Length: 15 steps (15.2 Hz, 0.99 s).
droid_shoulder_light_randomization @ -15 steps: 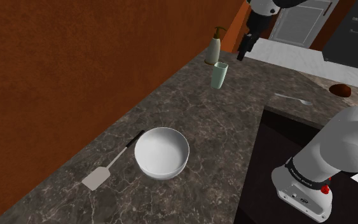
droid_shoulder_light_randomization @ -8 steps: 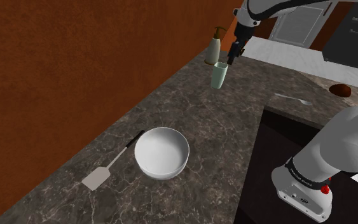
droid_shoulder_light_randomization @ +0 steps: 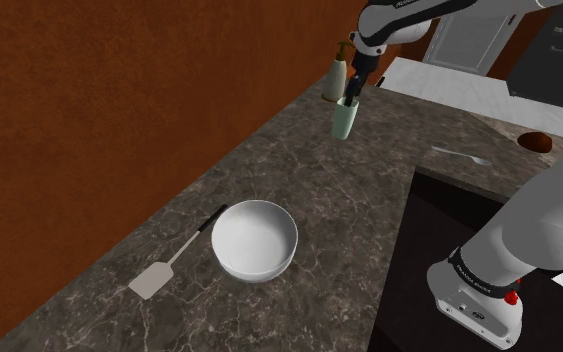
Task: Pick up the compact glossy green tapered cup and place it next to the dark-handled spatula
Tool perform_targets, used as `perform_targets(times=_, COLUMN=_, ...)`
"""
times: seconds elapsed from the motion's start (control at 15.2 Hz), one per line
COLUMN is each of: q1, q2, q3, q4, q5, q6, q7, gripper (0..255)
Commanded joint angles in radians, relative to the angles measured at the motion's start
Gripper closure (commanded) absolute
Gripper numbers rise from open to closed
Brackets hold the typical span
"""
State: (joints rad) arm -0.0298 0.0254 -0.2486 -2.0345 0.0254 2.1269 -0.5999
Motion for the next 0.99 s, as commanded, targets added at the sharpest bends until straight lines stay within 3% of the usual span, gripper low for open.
perform_targets(times=0.0, q1=-0.01, q2=0.088, q3=-0.007, q4=0.069, q5=0.036, q6=0.009, q7=-0.052, gripper=0)
perform_targets(times=0.53, q1=-0.015, q2=0.144, q3=-0.002, q4=0.03, q5=0.057, q6=0.1, q7=-0.068, gripper=0)
perform_targets(times=0.92, q1=-0.015, q2=0.144, q3=-0.002, q4=0.03, q5=0.057, q6=0.1, q7=-0.068, gripper=0)
